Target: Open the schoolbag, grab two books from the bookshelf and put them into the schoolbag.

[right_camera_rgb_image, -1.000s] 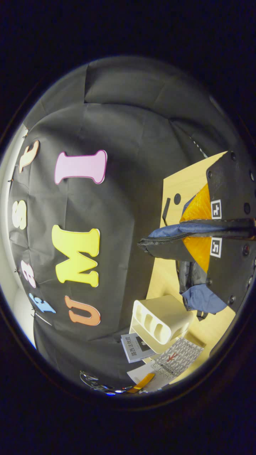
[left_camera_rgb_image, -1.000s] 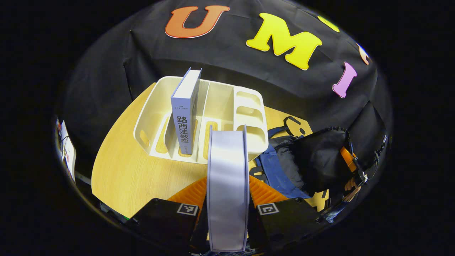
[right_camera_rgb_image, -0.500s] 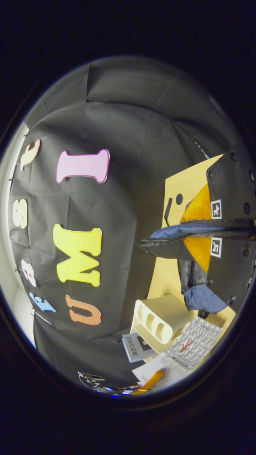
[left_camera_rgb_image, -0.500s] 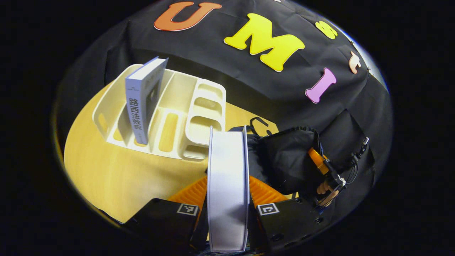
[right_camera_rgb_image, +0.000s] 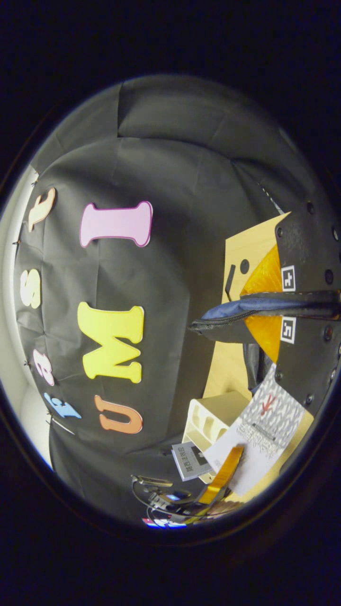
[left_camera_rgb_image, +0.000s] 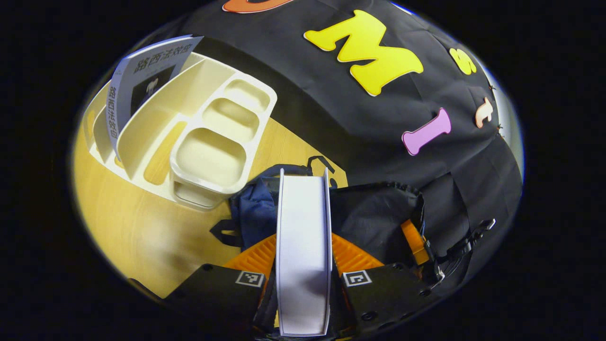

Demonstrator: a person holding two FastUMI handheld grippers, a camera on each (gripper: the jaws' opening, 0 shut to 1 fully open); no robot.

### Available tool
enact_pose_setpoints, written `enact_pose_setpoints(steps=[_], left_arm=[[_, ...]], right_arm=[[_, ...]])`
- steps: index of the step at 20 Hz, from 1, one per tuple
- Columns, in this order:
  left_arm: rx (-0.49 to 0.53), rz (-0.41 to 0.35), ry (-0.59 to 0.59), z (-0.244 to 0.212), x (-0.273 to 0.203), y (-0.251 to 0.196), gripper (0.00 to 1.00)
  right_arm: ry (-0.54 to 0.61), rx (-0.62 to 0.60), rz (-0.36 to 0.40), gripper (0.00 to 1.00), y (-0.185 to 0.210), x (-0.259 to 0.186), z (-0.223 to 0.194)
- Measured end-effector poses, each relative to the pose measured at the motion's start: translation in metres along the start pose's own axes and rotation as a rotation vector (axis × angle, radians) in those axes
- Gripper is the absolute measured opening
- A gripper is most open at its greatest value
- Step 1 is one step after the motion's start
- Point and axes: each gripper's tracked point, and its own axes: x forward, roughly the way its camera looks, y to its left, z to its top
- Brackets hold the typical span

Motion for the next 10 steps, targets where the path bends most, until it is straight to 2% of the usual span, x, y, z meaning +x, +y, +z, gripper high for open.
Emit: enact_pose_setpoints(steps=[2,5,8,10], left_arm=[[-0.043,-0.032,0.001,-0.001,0.026,-0.010,0.46],[-0.071,-0.027,0.022,-0.009,0.060,-0.016,0.46],[-0.088,-0.079,0.062,-0.022,0.089,-0.037,0.46],[-0.112,-0.073,0.080,-0.035,0.108,-0.037,0.46]], right_arm=[[-0.002,-0.001,0.004,0.05,-0.001,0.000,0.003],[-0.004,-0.012,0.012,0.04,-0.001,0.001,0.006],[0.000,-0.024,0.013,0.05,-0.005,0.002,0.004],[-0.006,-0.019,0.019,0.05,-0.006,0.001,0.006]])
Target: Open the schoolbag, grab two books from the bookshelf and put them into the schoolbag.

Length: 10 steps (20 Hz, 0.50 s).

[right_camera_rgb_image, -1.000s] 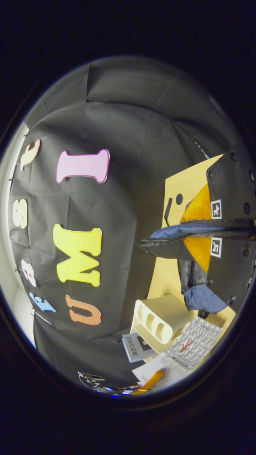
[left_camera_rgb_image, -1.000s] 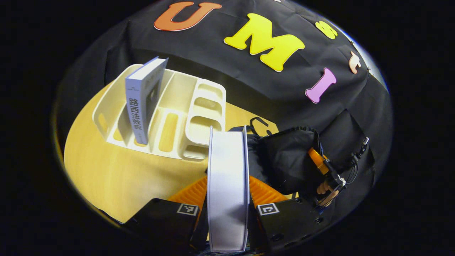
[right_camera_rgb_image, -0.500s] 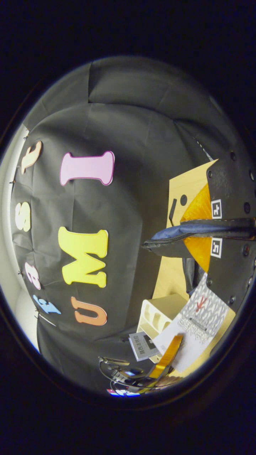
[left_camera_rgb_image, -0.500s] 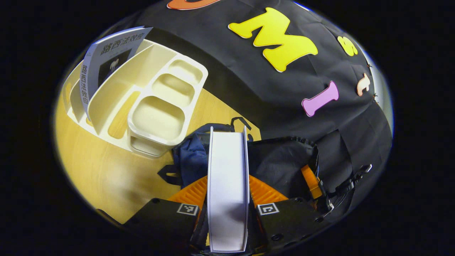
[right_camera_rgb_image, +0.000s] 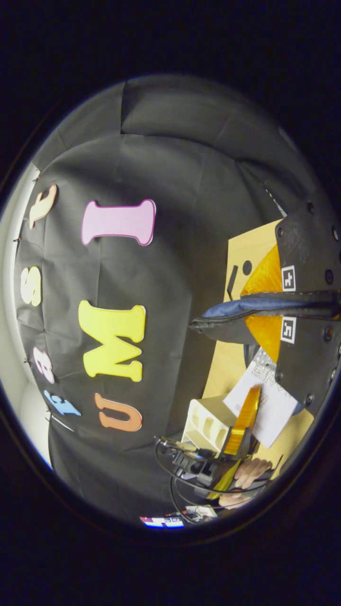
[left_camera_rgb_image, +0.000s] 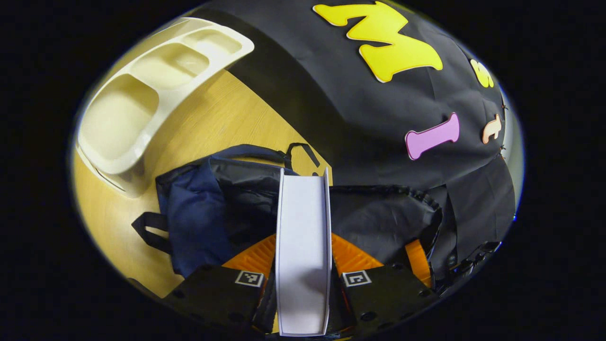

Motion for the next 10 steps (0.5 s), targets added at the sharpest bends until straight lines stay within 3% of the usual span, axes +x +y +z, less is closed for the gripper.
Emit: enact_pose_setpoints(steps=[3,6,10], left_arm=[[-0.038,-0.014,0.003,-0.011,0.023,-0.001,0.46],[-0.051,-0.042,-0.119,0.008,0.031,0.002,0.47],[-0.087,-0.072,-0.200,0.001,0.042,0.010,0.47]], right_arm=[[-0.012,0.003,0.010,0.05,0.007,0.000,0.005],[-0.051,0.024,0.046,0.05,0.023,-0.007,0.017],[-0.079,0.063,0.052,0.05,0.029,-0.009,0.021]])
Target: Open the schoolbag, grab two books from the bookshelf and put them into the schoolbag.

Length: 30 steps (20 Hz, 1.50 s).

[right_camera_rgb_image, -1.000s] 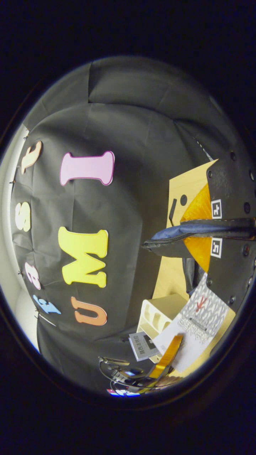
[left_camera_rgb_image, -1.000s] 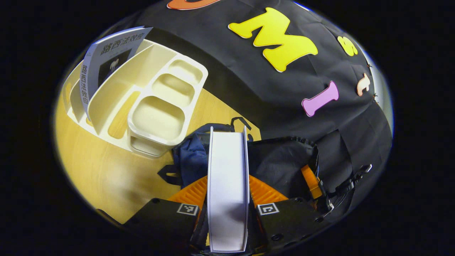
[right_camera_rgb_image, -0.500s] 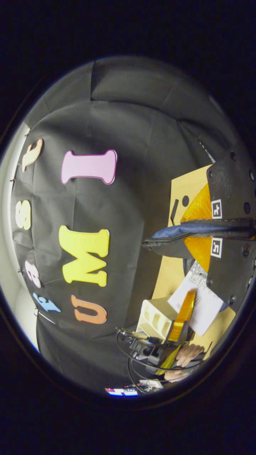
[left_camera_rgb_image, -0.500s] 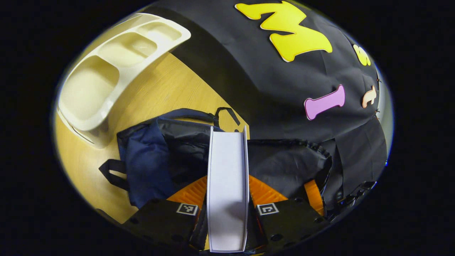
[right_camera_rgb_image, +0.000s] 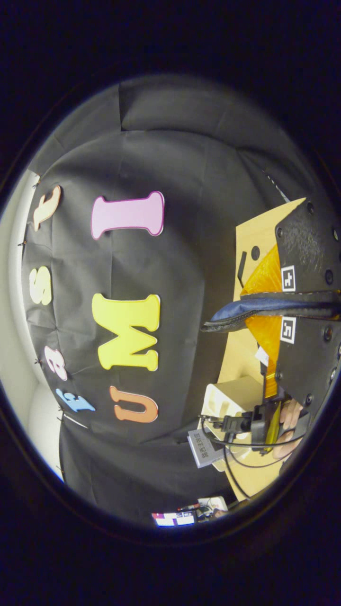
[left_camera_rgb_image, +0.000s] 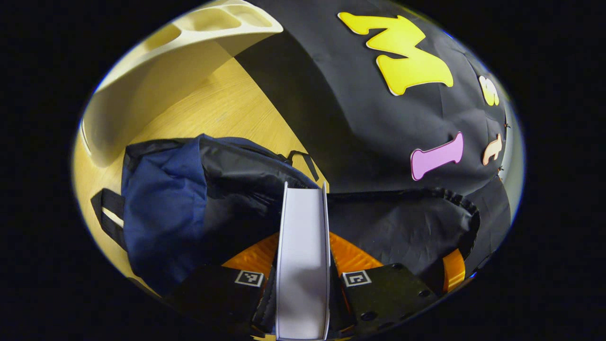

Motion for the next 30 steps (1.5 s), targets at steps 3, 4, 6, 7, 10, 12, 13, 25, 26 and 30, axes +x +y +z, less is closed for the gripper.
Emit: enact_pose_setpoints(steps=[3,4,6,7,10,12,13,25,26,30], left_arm=[[0.041,0.000,-0.085,0.001,-0.006,0.007,0.47],[0.048,0.002,-0.114,0.002,-0.006,0.007,0.46],[0.060,-0.007,-0.153,0.001,-0.003,0.005,0.47],[0.052,-0.010,-0.164,-0.002,0.000,0.007,0.46],[0.021,-0.024,-0.186,-0.010,0.012,0.011,0.47],[0.000,-0.037,-0.191,-0.017,0.021,0.015,0.47],[-0.007,-0.044,-0.195,-0.017,0.025,0.014,0.47],[0.018,0.013,-0.017,-0.042,0.020,0.049,0.71],[0.065,0.036,0.000,-0.042,0.017,0.052,0.71],[0.225,0.126,0.026,-0.036,0.002,0.066,0.75]], right_arm=[[0.001,0.035,-0.004,0.05,-0.006,-0.001,-0.004],[0.000,0.045,-0.006,0.04,-0.007,-0.001,-0.006],[-0.005,0.061,-0.009,0.04,-0.008,-0.003,-0.005],[-0.009,0.064,-0.009,0.04,-0.008,-0.003,-0.004],[-0.014,0.063,-0.010,0.05,-0.003,-0.006,-0.003],[-0.012,0.069,-0.006,0.04,0.000,-0.007,-0.004],[-0.014,0.076,-0.005,0.04,0.002,-0.007,-0.003],[0.028,0.116,-0.059,0.05,-0.002,-0.006,-0.028],[0.031,0.119,-0.071,0.05,-0.005,-0.007,-0.030],[0.049,0.143,-0.099,0.02,-0.010,-0.014,-0.043]])
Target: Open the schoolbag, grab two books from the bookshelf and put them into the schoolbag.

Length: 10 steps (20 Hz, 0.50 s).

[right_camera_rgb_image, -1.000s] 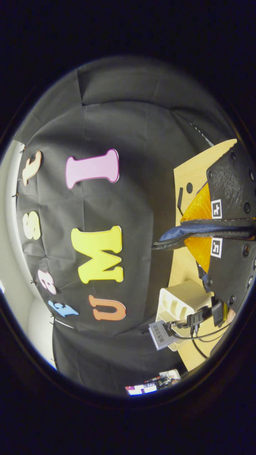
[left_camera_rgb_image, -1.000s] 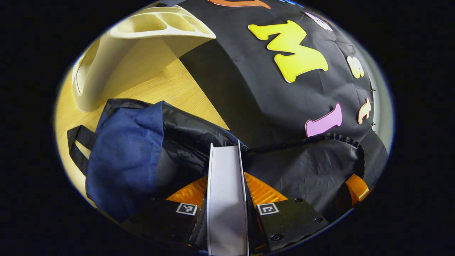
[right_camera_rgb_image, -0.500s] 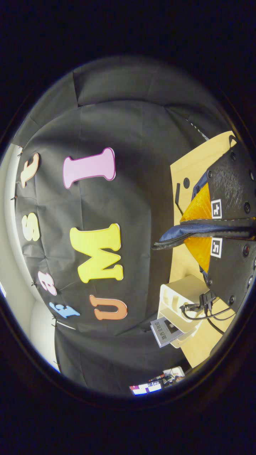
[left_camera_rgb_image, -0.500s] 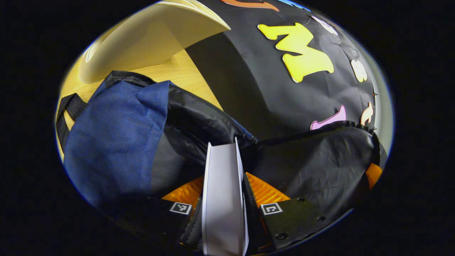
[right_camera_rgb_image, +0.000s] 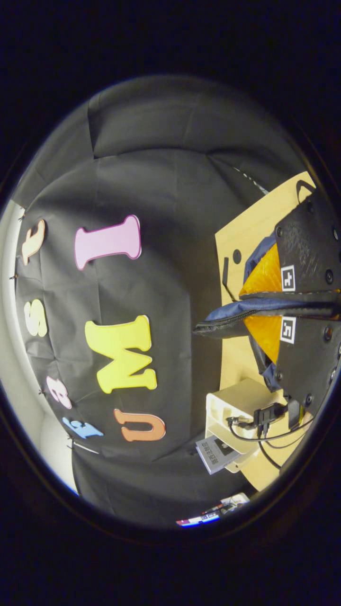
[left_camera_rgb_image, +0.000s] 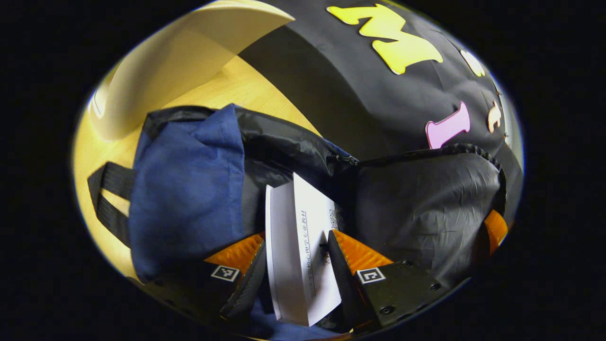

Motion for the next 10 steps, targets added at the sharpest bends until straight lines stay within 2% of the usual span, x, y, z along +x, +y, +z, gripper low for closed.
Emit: enact_pose_setpoints(steps=[2,5,6,8,10], left_arm=[[0.079,0.037,0.000,0.001,-0.015,0.006,0.75],[0.219,0.038,-0.022,0.006,-0.044,0.001,0.75],[0.277,0.046,-0.037,0.010,-0.054,0.001,0.75],[0.391,0.093,-0.093,0.027,-0.078,0.007,0.75],[0.487,0.144,-0.141,0.043,-0.099,0.017,0.75]], right_arm=[[0.010,0.003,-0.016,0.05,-0.002,0.000,-0.006],[0.020,-0.006,-0.027,0.02,0.000,-0.001,-0.011],[0.018,-0.010,-0.028,0.05,0.001,-0.001,-0.013],[0.019,-0.015,-0.030,0.02,0.004,-0.001,-0.017],[0.024,-0.010,-0.031,0.05,0.006,-0.001,-0.022]])
